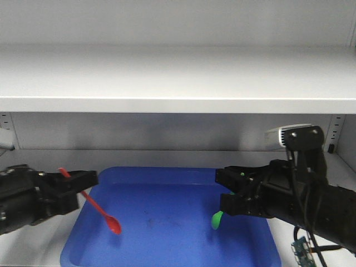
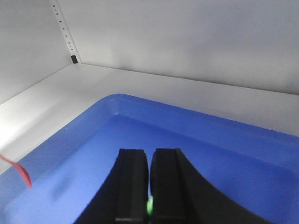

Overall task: Sort red and green spoons into left cabinet
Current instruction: 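Lower both grippers over the blue tray and open to release spoons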

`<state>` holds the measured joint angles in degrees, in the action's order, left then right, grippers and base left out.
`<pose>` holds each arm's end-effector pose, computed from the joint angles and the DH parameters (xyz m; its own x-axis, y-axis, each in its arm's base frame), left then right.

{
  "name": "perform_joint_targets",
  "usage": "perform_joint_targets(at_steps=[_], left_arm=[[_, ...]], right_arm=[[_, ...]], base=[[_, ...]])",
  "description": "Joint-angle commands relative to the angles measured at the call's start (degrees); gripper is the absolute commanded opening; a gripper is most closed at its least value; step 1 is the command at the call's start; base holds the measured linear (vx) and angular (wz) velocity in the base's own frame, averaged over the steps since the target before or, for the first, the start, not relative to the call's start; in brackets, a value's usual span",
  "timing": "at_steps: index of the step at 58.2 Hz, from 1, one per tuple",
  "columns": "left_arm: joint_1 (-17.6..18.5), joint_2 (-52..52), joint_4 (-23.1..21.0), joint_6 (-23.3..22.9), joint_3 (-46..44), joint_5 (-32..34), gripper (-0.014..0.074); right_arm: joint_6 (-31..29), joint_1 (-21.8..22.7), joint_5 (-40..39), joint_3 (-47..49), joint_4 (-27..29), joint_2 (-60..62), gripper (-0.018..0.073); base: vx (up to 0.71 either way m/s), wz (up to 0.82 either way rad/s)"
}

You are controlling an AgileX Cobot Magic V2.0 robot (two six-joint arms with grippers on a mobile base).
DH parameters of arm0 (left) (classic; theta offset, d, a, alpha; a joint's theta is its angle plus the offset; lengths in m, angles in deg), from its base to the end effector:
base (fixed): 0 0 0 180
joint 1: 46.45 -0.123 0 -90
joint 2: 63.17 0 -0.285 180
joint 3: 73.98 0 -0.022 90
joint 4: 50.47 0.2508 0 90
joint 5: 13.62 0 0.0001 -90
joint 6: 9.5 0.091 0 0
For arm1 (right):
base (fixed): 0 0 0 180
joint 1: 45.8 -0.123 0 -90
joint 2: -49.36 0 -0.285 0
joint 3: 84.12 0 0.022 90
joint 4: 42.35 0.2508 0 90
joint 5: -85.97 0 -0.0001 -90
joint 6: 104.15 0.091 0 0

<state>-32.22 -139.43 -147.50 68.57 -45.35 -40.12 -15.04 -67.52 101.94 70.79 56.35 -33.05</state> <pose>0.2424 -0.1031 0.3406 -0.3972 -0.2122 -0.8929 0.5386 0.7339 -0.4140 0.2627 0.1314 0.3284 -0.3235 0.0181 -0.9461 -0.5599 0.8023 0.2068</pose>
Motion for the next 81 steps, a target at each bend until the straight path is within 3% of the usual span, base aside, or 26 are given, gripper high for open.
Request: perform_joint_targets(at_steps=[1, 20, 29, 37, 45, 50, 56, 63, 71, 77, 81], left_arm=[[2.3, -1.38, -3.84, 0.19, -4.01, 0.46, -0.0001], [6.06, -11.94, -3.84, -3.38, -11.93, 0.01, 0.0004], [6.24, -13.92, -3.68, -1.87, -12.33, -0.26, 0.0078], [6.24, -14.24, -3.69, 3.18, -12.2, -0.31, 0.0225], [6.24, -14.24, -3.69, 13.44, -12.2, 0.94, 0.0411], [6.24, -14.24, -3.69, 20.86, -12.2, 5.03, 0.0504], [6.24, -14.24, -3.69, 25.79, -12.2, 11.92, 0.0553], [6.24, -14.18, -3.69, 26.97, -12.2, 17.6, 0.0556], [6.24, -14.18, -3.69, 26.66, -12.2, 17.24, 0.0535], [6.24, -14.18, -3.69, 25.13, -12.2, 14.78, 0.0467], [6.24, -14.18, -3.63, 23.89, -12.2, 13.54, 0.0363]], right_arm=[[-0.04, -0.01, 2.25, 3.47, 3.3, -0.32, -0.0003], [-0.58, -0.01, 2.87, 7.25, 3.3, -4.98, 0.0004], [-3.87, -0.01, 2.95, 7.25, 3.3, -5.27, 0.0083], [-7.7, -0.01, 2.8, 7.25, 3.3, -5.27, 0.0244], [-11.39, -0.01, 1.09, 7.25, 3.3, -5.27, 0.044], [-16.72, -0.01, -0.11, 7.25, 2.74, -5.27, 0.0529], [-21.96, -0.01, -1.11, 7.25, 1.53, -5.27, 0.0564], [-23.49, -0.01, -2.73, 7.25, 1.49, -5.27, 0.0565], [-23.28, -0.01, -5.74, 7.25, 1.6, -5.27, 0.055], [-22.51, -0.01, -9.35, 7.25, 1.9, -5.2, 0.0493], [-21.04, -0.01, -11.82, 7.19, 2.51, -5.01, 0.0401]], base=[[0.0, 0.0], [0.0, 0.0], [0.0, 0.0], [0.0, 0.0], [0.0, 0.0], [0.0, 0.0], [0.0, 0.0], [0.0, 0.0], [0.0, 0.0], [0.0, 0.0], [0.0, 0.0]])
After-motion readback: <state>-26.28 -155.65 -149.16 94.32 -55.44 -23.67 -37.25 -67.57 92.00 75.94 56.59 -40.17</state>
